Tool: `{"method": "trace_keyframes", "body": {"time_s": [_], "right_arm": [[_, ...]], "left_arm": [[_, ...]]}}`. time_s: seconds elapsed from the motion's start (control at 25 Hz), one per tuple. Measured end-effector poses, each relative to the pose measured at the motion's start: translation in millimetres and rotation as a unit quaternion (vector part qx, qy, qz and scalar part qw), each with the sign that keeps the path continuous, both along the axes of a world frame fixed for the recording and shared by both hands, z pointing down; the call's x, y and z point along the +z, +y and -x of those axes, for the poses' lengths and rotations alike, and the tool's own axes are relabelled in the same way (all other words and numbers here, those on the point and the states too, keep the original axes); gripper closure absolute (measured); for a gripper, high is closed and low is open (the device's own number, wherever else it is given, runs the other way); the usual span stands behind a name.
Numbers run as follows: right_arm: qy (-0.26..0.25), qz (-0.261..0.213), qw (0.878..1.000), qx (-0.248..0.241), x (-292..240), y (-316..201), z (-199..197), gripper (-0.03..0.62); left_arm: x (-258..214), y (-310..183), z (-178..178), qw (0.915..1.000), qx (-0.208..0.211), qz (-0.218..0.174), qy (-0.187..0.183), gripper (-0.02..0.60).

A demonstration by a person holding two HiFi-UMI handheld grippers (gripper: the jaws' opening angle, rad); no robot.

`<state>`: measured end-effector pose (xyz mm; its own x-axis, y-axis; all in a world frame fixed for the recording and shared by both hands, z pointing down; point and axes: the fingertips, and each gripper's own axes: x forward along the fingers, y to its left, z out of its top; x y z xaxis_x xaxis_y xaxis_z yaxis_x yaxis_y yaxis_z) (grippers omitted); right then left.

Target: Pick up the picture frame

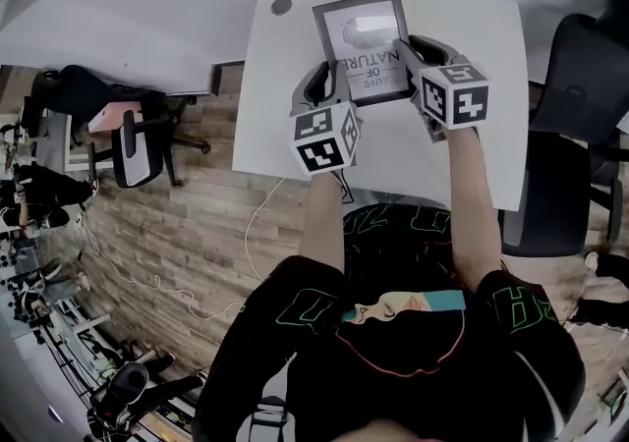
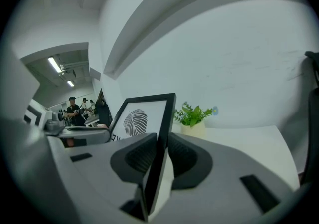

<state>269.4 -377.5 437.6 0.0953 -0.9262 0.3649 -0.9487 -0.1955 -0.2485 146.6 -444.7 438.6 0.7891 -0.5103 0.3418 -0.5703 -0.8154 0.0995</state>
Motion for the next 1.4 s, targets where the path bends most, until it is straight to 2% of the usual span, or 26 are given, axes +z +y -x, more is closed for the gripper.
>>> {"method": "trace_keyframes", "body": {"time_s": [0.48,0.84,1.4], "right_arm": [[0.066,-0.055,0.996,0.006,-65.9,-7.2,-0.7,0.514],[0.103,-0.102,0.989,0.024,-107.6,3.8,-7.6,0.513],[0.12,-0.12,0.985,0.04,-121.6,11.0,-14.9,0.513]], "left_arm": [[-55.5,-12.6,-4.1,0.9979,0.0,-0.052,0.037,0.503],[-94.7,-9.2,-15.9,0.9926,0.015,-0.103,0.062,0.503],[-106.9,-7.4,-27.3,0.9895,0.036,-0.12,0.072,0.503]]}}
